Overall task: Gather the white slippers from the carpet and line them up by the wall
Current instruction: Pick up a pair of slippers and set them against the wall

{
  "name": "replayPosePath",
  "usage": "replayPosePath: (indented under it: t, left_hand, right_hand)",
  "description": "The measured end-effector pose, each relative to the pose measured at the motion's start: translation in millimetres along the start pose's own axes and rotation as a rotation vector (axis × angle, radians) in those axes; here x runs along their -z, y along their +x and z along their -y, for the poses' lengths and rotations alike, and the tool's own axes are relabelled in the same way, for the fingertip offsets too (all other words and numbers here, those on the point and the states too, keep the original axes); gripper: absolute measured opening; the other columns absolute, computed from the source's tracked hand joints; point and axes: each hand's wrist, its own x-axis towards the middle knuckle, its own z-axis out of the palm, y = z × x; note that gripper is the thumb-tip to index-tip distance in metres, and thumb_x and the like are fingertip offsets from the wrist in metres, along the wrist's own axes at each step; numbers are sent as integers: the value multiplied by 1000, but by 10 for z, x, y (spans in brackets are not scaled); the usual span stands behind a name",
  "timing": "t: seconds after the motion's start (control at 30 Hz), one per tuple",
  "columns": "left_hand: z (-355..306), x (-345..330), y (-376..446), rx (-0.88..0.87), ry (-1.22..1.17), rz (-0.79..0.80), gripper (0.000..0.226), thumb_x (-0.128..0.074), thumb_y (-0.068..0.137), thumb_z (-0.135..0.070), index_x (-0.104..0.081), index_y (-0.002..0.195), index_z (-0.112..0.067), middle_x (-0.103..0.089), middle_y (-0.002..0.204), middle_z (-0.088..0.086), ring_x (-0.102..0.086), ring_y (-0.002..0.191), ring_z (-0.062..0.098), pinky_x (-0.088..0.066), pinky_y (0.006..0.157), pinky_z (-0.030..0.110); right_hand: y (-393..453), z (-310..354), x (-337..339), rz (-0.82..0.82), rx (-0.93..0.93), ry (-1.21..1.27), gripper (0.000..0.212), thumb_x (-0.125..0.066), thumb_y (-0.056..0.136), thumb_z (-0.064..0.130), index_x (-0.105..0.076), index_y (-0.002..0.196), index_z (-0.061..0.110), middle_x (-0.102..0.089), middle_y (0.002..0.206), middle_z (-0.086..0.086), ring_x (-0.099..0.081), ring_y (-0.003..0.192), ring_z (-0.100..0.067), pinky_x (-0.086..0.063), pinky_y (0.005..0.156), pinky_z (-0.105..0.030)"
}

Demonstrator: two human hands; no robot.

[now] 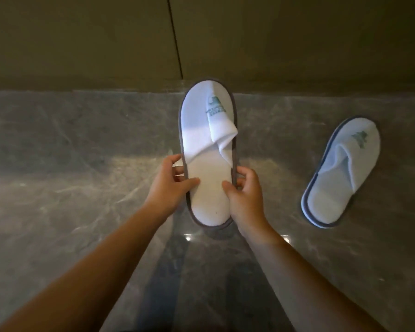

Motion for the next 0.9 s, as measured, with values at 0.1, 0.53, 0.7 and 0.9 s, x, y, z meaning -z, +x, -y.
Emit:
replayPosePath:
  t: [0.1,0.53,0.7,0.9]
  left_hand:
    - [251,262,29,6,260,-4,71,-69,73,-16,-29,132,-16,-45,134,12,-45,119,26,-39,98,41]
    - [629,344,330,-180,916,96,91,-65,72,-42,-5,139,-26,-5,154,4,-3,140,26,-15,113,49]
    - [704,192,284,-254,1076,174,98,-58,68,-60,10,135,-37,23,150,-2,17,138,30,-2,113,50]
    - [741,74,202,-329,1190,232,99,-50,67,-68,20,132,-41,22,151,4,21,138,32,7,112,47]
  right_hand:
    - [15,-133,-251,13,-53,-25,33,-54,85,14,-40,115,17,-52,110,-2,-53,105,-21,-49,83,-35]
    - [294,-399,-309,165,301,-895,69,-59,77,44,-28,134,21,-33,145,-8,-26,134,-26,-28,109,-45]
    - [328,-588,-35,200,299,-1148,82,-52,76,55,-10,140,24,-4,155,-6,-2,141,-27,-12,113,-47]
    - [332,-646,-8,230,327,-1178,85,-49,77,57,-3,140,24,4,155,-4,4,141,-27,-9,114,-47]
